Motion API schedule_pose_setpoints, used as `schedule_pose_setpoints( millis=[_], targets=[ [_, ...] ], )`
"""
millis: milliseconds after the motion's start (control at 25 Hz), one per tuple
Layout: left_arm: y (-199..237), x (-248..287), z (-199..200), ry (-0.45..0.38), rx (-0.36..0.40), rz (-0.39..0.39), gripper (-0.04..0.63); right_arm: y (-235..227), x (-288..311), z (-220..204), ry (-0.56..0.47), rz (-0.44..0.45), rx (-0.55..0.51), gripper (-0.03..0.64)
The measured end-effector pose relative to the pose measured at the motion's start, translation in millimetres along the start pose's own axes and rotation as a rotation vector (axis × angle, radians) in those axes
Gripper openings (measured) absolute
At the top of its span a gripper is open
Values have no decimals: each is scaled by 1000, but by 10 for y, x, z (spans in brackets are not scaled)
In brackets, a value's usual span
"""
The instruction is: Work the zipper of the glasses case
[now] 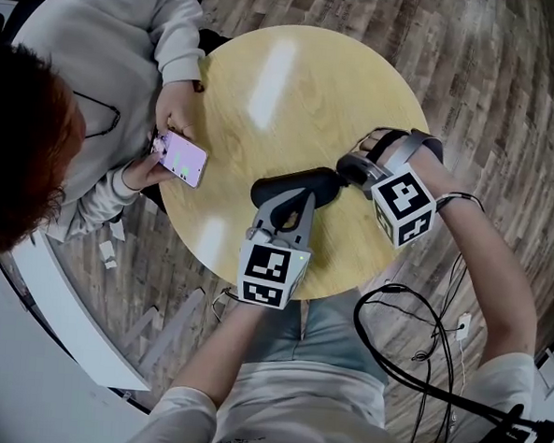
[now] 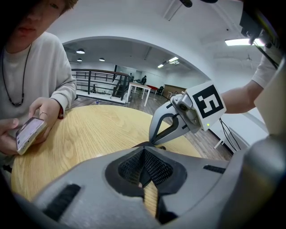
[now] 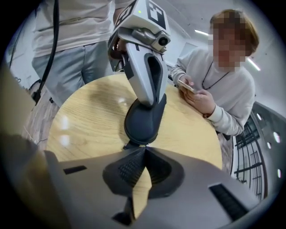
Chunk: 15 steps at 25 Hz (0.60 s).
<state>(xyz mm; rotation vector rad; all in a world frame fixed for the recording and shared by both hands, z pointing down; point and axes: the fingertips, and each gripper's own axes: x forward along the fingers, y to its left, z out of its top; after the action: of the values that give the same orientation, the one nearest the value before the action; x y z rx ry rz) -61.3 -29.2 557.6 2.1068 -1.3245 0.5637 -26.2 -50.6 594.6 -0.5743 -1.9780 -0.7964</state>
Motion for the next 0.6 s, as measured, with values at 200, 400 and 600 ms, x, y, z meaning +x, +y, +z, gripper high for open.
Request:
schedule_pose_setpoints(
  millis=[200, 400, 600],
  targets=[
    [19, -8, -5, -3, -22, 14, 6, 211, -88, 81, -6, -6, 90, -2],
    [-7, -3, -14, -8, -14, 8, 6, 332, -87, 186, -8, -86, 345, -2],
    [5, -17, 5, 7, -16, -6, 8, 383, -17, 335, -35, -187, 543, -2]
  ],
)
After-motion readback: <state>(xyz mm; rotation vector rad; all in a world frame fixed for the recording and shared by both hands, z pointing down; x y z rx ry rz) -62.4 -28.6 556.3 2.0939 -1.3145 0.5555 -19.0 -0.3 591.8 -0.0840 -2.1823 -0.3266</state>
